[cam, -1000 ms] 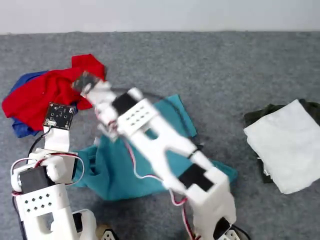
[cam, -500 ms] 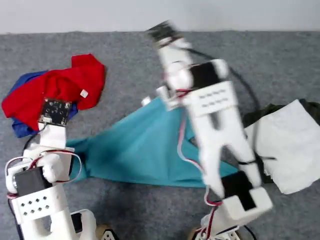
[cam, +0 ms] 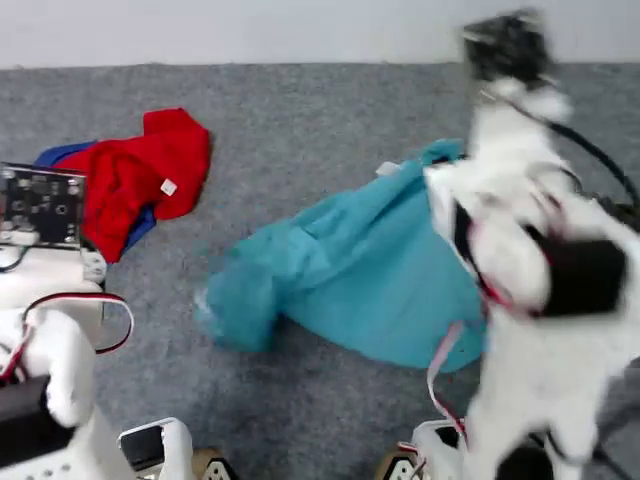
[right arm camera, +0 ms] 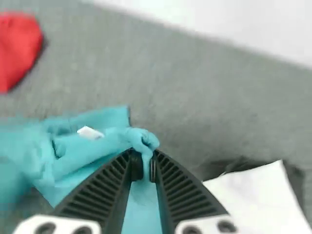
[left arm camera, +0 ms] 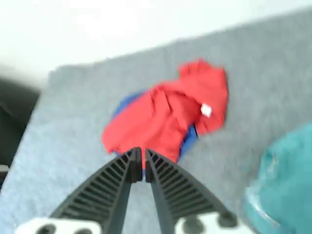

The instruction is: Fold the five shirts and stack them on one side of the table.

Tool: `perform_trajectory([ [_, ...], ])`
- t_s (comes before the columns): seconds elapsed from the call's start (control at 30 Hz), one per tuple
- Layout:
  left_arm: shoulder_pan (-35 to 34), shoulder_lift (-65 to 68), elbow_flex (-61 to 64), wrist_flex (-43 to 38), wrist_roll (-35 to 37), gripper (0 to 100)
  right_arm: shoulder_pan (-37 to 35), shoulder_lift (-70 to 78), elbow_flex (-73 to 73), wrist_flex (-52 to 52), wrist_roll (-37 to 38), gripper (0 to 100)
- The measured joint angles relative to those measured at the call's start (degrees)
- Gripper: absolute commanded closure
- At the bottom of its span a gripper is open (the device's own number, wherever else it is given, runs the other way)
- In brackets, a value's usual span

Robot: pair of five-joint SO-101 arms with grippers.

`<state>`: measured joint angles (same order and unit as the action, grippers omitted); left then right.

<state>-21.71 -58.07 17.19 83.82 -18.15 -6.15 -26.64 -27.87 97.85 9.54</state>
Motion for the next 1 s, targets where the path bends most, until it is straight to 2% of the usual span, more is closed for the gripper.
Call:
perform_trajectory([
  [0.23,0.9,-0.5,-5.6,-3.3,6.5,99,3.7,-14.6,0.2,-1.8,0.0,98.8],
  [0.33,5.5,-0.4,-5.3,-2.5,6.9,99,3.6,-16.4,3.6,-2.0,0.0,98.8],
  [0.4,11.1,-0.5,-3.2,-2.0,7.1,99,4.0,-16.3,8.9,-3.1,0.5,98.8],
  [0.53,22.4,-0.3,6.8,-2.8,7.3,99,3.7,-16.4,26.5,-7.8,4.4,98.8],
  [0.6,25.7,0.1,13.8,-5.4,7.3,99,3.8,-16.8,37.2,-12.0,5.5,98.8],
  [0.8,32.4,0.3,31.6,-16.2,7.4,99,8.1,-18.5,67.4,-32.6,7.0,98.3],
  [0.9,39.9,0.3,39.6,-22.6,7.3,99,11.0,-21.5,78.8,-42.2,7.0,98.7],
  [1.0,47.7,0.6,46.8,-30.0,7.3,98,13.3,-25.4,85.4,-45.8,6.9,98.8],
])
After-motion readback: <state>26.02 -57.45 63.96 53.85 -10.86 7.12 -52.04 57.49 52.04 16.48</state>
